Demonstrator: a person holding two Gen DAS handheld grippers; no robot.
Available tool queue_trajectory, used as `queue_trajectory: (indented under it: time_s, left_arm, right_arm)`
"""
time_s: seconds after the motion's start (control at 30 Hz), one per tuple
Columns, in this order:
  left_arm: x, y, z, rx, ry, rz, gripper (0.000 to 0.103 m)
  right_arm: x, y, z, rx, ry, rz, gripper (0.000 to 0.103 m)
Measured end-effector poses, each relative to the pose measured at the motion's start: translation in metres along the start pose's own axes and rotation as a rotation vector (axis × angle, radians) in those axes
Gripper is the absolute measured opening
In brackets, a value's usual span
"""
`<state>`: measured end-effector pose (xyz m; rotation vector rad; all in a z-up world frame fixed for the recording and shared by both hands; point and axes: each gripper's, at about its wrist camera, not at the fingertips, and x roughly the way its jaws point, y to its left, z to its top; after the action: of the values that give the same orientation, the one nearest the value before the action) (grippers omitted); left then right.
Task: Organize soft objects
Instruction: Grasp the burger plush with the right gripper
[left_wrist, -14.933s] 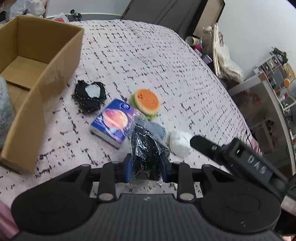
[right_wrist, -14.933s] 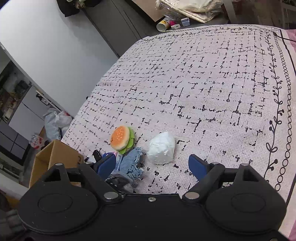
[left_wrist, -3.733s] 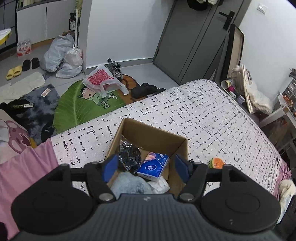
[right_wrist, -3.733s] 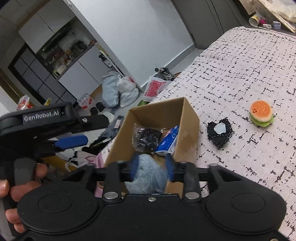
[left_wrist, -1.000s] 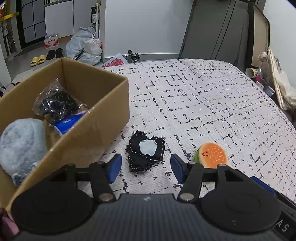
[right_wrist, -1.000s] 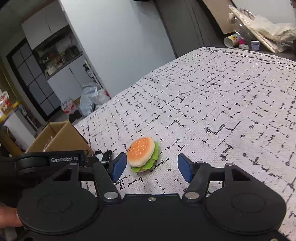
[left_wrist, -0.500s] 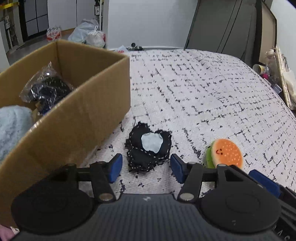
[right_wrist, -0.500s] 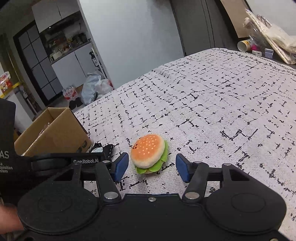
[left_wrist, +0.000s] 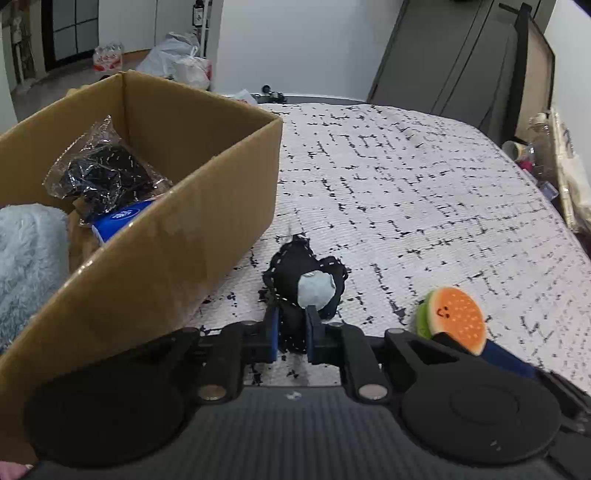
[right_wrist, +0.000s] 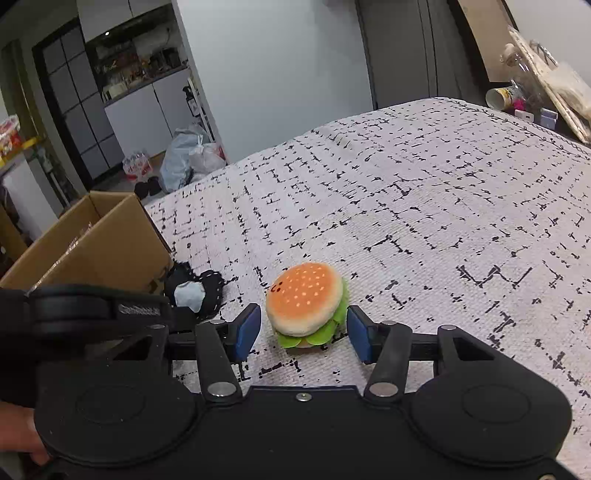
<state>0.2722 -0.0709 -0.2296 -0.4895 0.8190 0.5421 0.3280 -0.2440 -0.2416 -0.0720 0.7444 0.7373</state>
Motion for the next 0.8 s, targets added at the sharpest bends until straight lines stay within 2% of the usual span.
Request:
queue_trajectory:
  time_s: [0.07,0.23,0.37,0.6,0.8]
  left_arm:
    - [-0.003,0.002,0.001,-0.005,0.003,-0.024,0.009]
    - [-0.011,0.005,0.004,-0.005,0.005,-0.058,0.007]
    - [-0.016,0.006,0.006,0.007,0.003,-0.082,0.007]
    - [-0.032,0.005,0.015,0.02,-0.015,-0.123,0.007]
    - [-0.05,0.001,0.023,0.073,-0.04,-0.166,0.007]
  right_arm:
    - [0.003,0.003,-0.001,-0.005,0.004,-0.008,0.051]
    - [0.008,0.01,-0.003,-0.04,0.0,-0.028,0.039]
    - [0.008,0.013,-0.001,-0.057,0.013,-0.027,0.034]
    - [-0.005,0.007,0.008,-0.025,0.013,-0.041,0.032]
    - [-0.023,0.011,0.019,-0.03,-0.004,-0.036,0.033]
